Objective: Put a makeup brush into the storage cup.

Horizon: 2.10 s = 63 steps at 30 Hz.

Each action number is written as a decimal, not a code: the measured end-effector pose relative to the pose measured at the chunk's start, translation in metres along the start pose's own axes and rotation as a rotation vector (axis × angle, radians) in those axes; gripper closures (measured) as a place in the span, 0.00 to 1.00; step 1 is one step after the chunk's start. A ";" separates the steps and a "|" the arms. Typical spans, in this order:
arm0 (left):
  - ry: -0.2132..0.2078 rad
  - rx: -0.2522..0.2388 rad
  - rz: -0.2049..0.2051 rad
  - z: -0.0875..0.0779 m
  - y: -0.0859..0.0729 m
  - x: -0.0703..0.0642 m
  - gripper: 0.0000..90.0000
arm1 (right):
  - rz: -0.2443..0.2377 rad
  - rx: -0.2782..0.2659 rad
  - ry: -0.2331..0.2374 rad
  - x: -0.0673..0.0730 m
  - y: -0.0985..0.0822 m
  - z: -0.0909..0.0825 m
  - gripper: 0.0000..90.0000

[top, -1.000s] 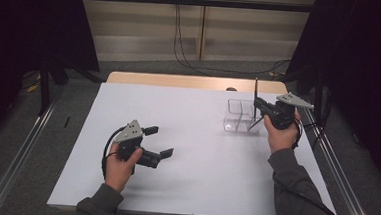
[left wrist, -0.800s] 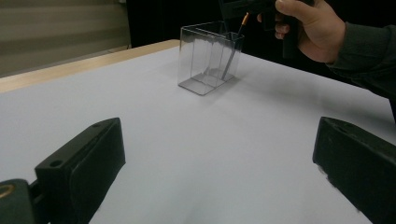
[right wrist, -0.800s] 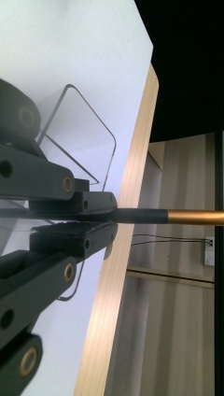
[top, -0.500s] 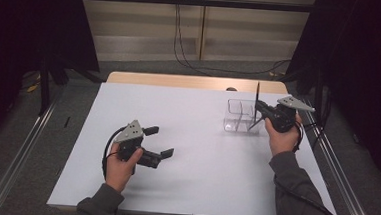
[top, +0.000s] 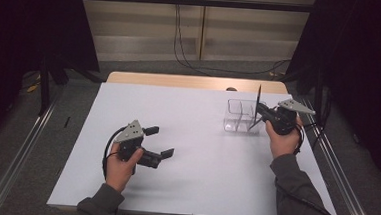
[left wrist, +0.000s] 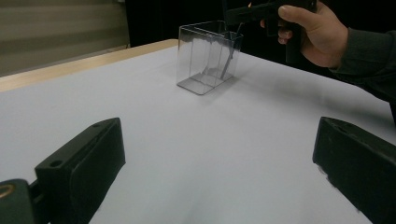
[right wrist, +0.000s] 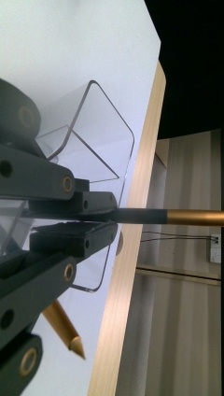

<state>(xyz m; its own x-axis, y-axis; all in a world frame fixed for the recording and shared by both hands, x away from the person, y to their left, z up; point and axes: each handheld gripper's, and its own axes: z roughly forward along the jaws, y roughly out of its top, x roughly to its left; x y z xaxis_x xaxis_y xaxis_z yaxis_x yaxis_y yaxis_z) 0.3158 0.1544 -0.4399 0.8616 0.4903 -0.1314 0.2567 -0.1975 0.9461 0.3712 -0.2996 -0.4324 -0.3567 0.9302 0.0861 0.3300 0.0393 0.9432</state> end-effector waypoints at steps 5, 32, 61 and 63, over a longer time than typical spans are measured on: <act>-0.004 -0.002 -0.002 0.000 0.000 0.000 0.02 | 0.005 0.000 0.001 0.000 -0.002 0.000 0.93; -0.002 -0.006 -0.008 -0.003 -0.002 0.002 0.02 | 0.011 0.023 -0.009 0.002 -0.013 0.001 0.93; 0.009 0.000 -0.008 -0.008 -0.003 0.002 0.02 | -0.005 0.048 -0.024 0.003 -0.016 0.001 0.93; 0.015 -0.006 -0.011 -0.008 -0.003 0.002 0.02 | -0.003 0.049 -0.020 0.003 -0.016 0.001 0.93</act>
<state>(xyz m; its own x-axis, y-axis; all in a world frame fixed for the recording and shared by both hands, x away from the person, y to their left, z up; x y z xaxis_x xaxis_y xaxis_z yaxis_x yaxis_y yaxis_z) 0.3129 0.1630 -0.4410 0.8523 0.5047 -0.1371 0.2633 -0.1876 0.9463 0.3657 -0.2970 -0.4475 -0.3407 0.9371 0.0761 0.3714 0.0598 0.9265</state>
